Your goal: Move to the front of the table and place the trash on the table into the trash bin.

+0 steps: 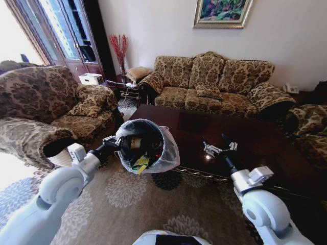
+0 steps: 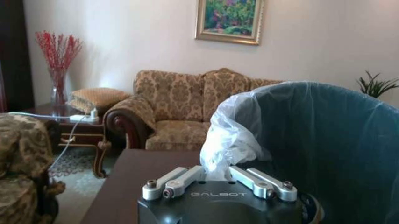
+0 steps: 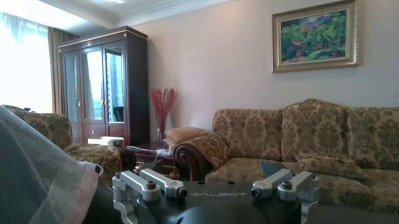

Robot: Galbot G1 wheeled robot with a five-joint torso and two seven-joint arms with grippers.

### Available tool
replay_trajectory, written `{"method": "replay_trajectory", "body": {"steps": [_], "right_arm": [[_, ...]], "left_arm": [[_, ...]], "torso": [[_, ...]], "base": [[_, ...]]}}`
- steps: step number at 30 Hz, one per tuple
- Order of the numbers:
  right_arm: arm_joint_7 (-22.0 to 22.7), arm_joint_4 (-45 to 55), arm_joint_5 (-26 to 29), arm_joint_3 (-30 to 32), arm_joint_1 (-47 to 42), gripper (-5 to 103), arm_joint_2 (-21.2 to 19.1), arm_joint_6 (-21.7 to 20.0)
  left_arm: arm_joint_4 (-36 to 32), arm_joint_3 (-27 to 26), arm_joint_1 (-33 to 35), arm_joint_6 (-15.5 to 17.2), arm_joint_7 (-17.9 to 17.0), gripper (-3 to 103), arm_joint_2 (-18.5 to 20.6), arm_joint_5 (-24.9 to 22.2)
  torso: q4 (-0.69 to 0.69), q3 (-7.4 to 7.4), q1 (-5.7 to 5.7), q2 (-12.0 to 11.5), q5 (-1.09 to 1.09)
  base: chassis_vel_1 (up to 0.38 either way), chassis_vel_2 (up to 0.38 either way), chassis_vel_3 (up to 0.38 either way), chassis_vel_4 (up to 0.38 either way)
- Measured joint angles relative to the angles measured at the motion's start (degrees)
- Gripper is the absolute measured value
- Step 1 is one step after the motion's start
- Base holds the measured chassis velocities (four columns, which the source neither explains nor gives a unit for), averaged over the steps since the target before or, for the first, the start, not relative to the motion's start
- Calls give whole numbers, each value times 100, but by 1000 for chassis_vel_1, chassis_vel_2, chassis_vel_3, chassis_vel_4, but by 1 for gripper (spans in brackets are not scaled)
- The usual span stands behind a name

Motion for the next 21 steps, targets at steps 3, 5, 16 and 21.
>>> {"method": "replay_trajectory", "body": {"steps": [3, 5, 16, 21], "right_arm": [[-13, -4, 76, 0, 0, 100, 37, 94], [-13, -10, 78, 1, 0, 100, 58, 112], [-32, -63, -90, -10, 3, 100, 175, 93], [-32, -75, -126, -42, 17, 100, 202, 61]], "left_arm": [[45, 39, -45, 0, -2, 1, 15, -2], [60, 51, -66, 0, -3, 1, 27, -7], [121, 92, -140, 7, 2, 1, 108, -87], [175, 98, -161, 8, 7, 1, 125, -96]], "torso": [[2, -43, -35, -74, -5], [1, -63, -51, -110, -7], [-6, -210, -168, -379, 5], [1, -290, -230, -518, -2]], "base": [[308, 333, -293, -283], [251, 260, -219, -204], [30, 6, -16, -12], [8, -62, -34, 52]]}}
